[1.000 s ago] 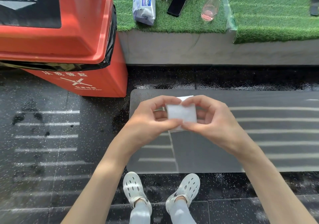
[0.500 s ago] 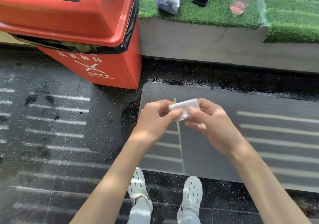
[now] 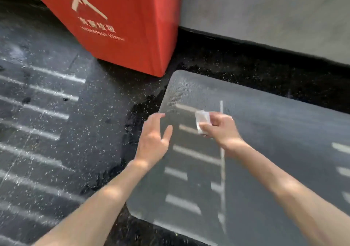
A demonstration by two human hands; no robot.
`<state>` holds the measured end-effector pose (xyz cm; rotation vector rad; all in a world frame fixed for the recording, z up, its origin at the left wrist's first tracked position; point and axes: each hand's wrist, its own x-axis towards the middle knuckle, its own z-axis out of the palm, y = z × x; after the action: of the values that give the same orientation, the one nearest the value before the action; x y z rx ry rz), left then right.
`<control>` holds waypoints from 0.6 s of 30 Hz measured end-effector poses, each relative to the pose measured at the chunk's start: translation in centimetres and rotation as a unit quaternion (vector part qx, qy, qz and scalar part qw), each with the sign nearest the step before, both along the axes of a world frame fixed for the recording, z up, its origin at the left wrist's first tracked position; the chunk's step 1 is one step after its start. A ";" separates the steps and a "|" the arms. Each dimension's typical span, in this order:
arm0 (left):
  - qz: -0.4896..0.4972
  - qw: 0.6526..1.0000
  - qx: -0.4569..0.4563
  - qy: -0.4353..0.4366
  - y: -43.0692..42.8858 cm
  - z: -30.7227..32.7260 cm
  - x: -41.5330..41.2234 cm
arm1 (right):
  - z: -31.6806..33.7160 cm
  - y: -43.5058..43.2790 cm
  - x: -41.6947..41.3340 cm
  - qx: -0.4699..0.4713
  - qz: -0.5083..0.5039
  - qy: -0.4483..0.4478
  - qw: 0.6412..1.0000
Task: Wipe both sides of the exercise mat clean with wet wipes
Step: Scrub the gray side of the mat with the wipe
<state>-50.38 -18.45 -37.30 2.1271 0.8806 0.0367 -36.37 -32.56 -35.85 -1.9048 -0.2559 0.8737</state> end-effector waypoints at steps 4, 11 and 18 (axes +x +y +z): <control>-0.156 0.961 0.212 0.086 4.9 -10.7 1.6 | -9.4 3.4 3.2 -0.079 0.127 -0.138 0.979; -0.226 0.926 0.286 0.096 9.4 -21.9 2.4 | -17.2 11.0 10.1 -0.077 0.118 -0.327 0.934; -0.167 0.951 0.261 0.018 9.7 -23.4 2.1 | -19.0 19.7 17.7 -0.133 0.191 -0.490 0.840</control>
<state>-48.31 -8.71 -60.70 2.7580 0.5550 0.0629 -18.71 -12.82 -54.85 -2.4778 -1.2160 0.0736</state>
